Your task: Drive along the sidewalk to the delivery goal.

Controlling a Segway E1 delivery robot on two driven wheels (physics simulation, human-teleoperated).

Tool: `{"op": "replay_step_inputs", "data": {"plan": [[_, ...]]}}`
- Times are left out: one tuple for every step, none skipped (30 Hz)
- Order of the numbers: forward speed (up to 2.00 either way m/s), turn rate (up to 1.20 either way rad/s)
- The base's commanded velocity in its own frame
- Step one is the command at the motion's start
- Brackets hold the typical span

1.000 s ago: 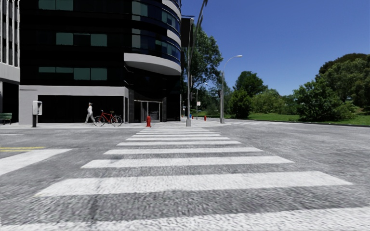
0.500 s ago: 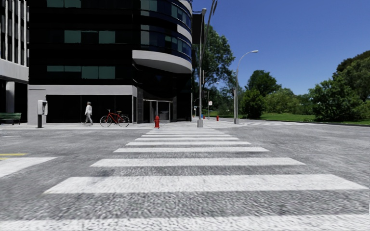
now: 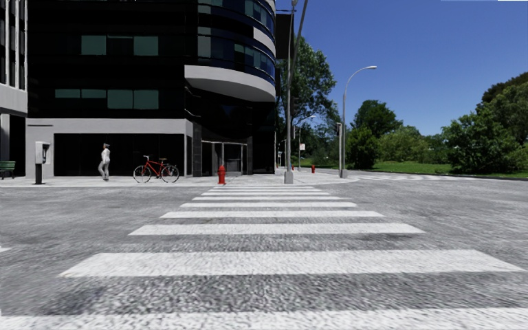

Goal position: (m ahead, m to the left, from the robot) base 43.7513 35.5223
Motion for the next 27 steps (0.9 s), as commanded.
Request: {"op": "replay_step_inputs", "data": {"plan": [[2.00, 0.00], [2.00, 0.00], [2.00, 0.00], [2.00, 0.00], [2.00, 0.00], [2.00, 0.00], [2.00, 0.00], [2.00, 0.00], [2.00, 0.00], [2.00, 0.00], [2.00, 0.00], [2.00, 0.00], [2.00, 0.00], [2.00, 0.00], [2.00, 0.00], [2.00, 0.00], [2.00, 0.00], [2.00, 0.00], [2.00, 0.00], [2.00, 0.00], [2.00, 0.00], [2.00, 0.00], [2.00, 0.00], [2.00, 0.00], [2.00, 0.00], [2.00, 0.00], [2.00, 0.00]]}}
